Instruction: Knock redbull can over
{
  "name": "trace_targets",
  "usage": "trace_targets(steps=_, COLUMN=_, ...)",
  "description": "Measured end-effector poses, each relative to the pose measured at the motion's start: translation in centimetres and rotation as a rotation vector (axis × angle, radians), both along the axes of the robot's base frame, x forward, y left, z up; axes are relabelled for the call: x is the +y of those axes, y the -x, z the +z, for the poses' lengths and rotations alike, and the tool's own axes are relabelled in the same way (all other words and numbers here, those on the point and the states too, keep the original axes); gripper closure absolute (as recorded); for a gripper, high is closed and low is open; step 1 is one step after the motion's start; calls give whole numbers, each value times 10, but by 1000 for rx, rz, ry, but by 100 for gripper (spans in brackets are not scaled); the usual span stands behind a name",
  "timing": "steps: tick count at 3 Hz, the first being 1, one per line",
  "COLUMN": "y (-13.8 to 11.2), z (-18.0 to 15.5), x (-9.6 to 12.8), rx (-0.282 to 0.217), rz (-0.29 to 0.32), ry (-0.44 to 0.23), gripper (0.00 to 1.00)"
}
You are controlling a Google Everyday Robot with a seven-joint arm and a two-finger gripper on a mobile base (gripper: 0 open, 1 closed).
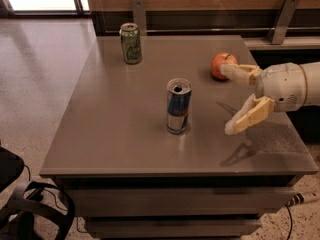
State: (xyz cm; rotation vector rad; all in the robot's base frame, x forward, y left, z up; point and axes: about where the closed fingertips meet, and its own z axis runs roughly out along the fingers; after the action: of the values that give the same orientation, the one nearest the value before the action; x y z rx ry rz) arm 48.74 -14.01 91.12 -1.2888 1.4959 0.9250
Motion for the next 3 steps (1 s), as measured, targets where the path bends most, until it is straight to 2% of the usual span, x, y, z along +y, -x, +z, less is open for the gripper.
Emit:
trace_targets(steps=1, y=-6, z=-12, x=14, rx=-1, rz=-4, ry=-63, gripper=0)
trace_targets(steps=3, y=-15, z=-24, x=30, rx=-45, rz=-52, ry=-191, gripper=0)
